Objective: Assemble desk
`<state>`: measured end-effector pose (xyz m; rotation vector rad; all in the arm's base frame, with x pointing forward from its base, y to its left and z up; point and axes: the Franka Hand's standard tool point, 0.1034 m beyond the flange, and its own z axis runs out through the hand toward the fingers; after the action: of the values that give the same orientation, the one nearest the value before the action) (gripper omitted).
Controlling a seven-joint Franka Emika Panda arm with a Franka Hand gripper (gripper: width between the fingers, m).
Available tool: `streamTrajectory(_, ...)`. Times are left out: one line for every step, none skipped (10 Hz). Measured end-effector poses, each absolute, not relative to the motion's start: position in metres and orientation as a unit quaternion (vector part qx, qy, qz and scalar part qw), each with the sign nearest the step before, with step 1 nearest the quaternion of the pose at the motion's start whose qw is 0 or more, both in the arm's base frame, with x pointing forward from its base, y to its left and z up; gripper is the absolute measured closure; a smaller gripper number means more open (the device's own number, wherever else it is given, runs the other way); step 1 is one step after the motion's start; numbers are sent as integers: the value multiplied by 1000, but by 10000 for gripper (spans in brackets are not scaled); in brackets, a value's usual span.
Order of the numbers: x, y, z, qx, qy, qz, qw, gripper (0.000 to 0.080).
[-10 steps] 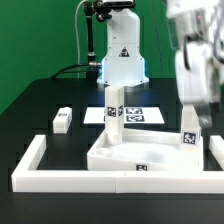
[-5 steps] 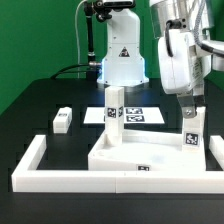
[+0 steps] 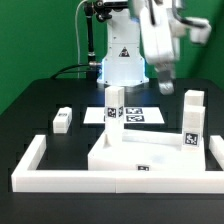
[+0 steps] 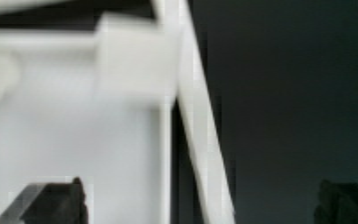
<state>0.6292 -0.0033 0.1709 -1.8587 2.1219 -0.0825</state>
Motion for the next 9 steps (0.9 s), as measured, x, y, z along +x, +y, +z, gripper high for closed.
streamTrajectory(618, -24, 177, -699, 696, -42, 158, 151)
streamTrajectory(616, -35, 181, -725, 669, -52, 154, 151)
streamTrajectory(615, -33, 180, -750, 642, -57, 151, 151)
streamTrajectory(615, -33, 179, -776, 610, -63, 148, 151)
streamTrajectory(615, -33, 179, -799, 579, -68, 144, 151)
streamTrajectory(614, -35, 178, -825, 542, -77, 141, 151)
streamTrajectory(604, -51, 167, -858, 486, -94, 136, 151)
streamTrajectory(589, -69, 160, -878, 453, -90, 127, 151)
streamTrajectory(576, -93, 157, -911, 384, -96, 115, 151)
